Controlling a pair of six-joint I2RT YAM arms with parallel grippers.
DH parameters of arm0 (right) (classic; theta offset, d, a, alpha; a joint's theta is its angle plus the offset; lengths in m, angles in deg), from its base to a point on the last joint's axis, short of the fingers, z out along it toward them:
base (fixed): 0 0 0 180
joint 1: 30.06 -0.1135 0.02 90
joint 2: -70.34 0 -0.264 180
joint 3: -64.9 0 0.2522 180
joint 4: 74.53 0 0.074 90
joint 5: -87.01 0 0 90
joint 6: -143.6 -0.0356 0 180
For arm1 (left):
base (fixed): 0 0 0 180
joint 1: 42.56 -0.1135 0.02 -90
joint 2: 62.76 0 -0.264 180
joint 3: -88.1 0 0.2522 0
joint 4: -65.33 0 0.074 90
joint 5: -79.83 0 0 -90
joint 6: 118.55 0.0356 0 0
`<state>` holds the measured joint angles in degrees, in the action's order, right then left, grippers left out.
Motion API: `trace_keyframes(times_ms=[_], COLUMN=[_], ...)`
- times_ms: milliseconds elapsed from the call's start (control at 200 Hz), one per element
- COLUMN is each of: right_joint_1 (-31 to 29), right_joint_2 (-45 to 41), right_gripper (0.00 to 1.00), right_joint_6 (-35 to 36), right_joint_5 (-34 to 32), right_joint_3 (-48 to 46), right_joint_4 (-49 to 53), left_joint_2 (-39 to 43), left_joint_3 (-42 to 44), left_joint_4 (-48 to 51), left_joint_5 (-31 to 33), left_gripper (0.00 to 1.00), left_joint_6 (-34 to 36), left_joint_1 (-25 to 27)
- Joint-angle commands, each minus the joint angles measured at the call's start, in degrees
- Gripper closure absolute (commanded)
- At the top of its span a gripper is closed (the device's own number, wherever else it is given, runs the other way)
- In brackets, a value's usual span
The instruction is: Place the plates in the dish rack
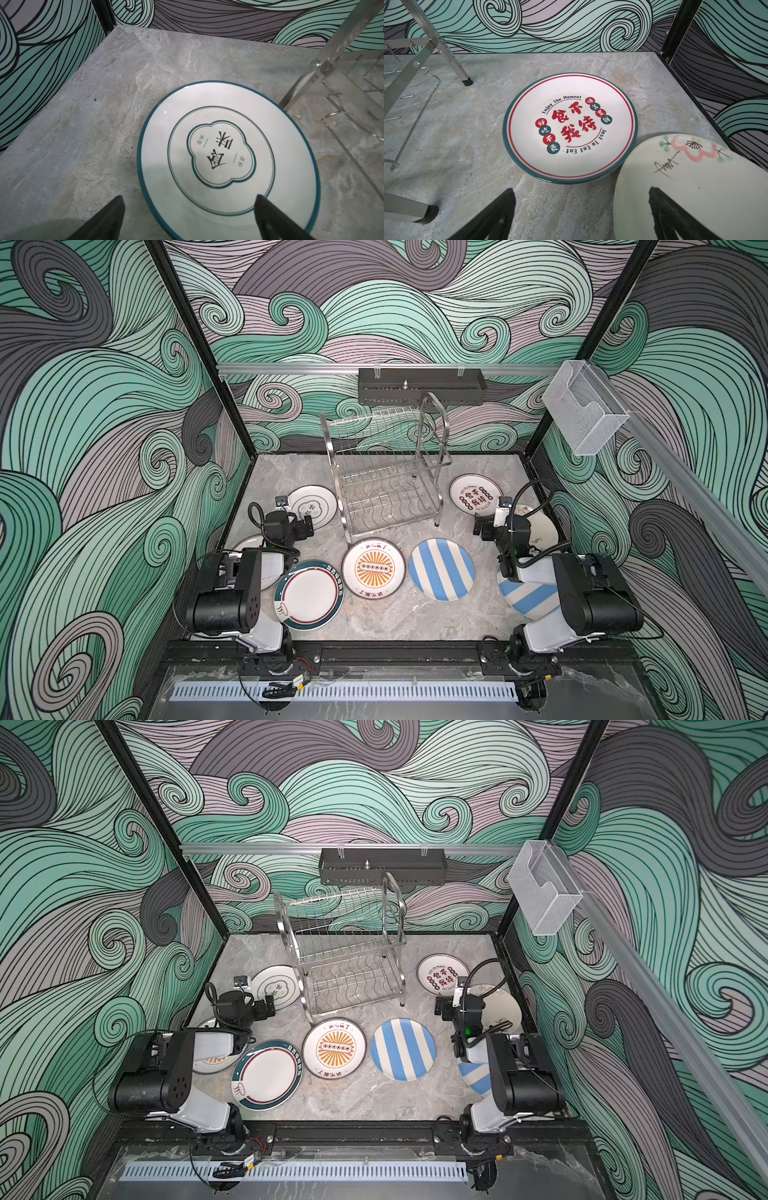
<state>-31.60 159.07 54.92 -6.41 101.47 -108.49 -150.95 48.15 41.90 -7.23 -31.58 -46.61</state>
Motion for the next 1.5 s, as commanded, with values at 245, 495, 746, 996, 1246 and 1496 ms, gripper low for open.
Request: trace_keyframes(times_ms=[245,495,746,996,1246,1496], right_joint_1=[-0.05,-0.09,-0.04,-0.05,-0.29,-6.51], right_joint_2=[-0.42,-0.54,-0.4,-0.66,-12.44,-32.35], right_gripper=[0.01,0.01,0.01,0.0,0.03,0.06], right_joint_6=[0.26,0.22,0.26,0.26,-1.73,-17.13], right_joint_5=[0.52,0.52,0.55,0.54,1.13,14.47], right_joint_3=[0.69,0.72,0.71,0.47,6.86,8.79], right_joint_4=[-0.23,-0.14,-0.13,-0.36,20.74,40.49], left_joint_2=[0.75,0.78,0.74,0.91,12.25,22.81], left_joint_3=[-1.14,-1.13,-1.11,-0.97,-9.77,-14.82], left_joint_4=[-0.23,-0.2,-0.1,-0.33,26.92,43.37], left_joint_5=[-0.7,-0.71,-0.74,-0.74,2.76,2.81], left_gripper=[0.01,0.01,0.01,0.02,0.02,0.01], left_joint_6=[0.66,0.65,0.65,0.68,-8.1,-19.79], left_joint_1=[0.01,0.01,0.01,0.01,0.67,6.28])
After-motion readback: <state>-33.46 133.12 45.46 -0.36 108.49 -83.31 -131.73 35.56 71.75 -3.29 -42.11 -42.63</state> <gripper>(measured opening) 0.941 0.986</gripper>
